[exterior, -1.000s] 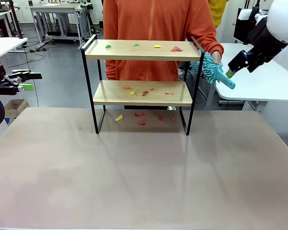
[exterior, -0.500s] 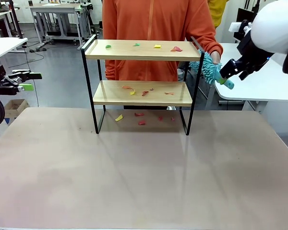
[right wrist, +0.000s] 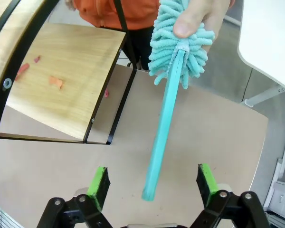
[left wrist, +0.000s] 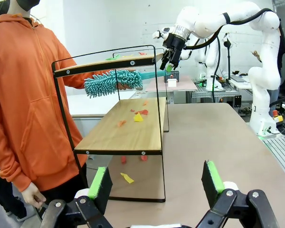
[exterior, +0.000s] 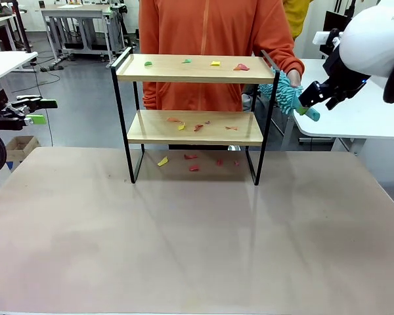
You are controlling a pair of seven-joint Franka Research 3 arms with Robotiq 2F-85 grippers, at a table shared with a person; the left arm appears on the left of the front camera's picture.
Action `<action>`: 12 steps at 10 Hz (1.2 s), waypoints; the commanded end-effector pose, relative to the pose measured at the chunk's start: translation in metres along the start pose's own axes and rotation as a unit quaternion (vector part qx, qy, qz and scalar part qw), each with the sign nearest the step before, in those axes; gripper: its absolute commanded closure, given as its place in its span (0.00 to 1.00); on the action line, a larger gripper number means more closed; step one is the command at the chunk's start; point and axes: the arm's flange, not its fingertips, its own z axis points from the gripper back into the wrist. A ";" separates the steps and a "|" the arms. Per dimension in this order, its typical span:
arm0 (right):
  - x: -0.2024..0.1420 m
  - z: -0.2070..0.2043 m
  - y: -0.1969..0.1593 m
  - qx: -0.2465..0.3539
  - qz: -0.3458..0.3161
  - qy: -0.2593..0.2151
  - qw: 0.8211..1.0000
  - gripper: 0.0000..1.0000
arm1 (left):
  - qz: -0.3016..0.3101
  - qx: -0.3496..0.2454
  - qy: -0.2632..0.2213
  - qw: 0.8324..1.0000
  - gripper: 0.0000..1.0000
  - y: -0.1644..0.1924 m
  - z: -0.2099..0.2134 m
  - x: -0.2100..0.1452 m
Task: Clean the shelf.
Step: Pick up the Duster handed by the human.
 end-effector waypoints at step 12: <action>0.003 0.001 0.001 -0.017 -0.046 -0.003 0.999 1.00 | -0.008 -0.002 -0.004 1.000 0.00 -0.002 0.000 0.002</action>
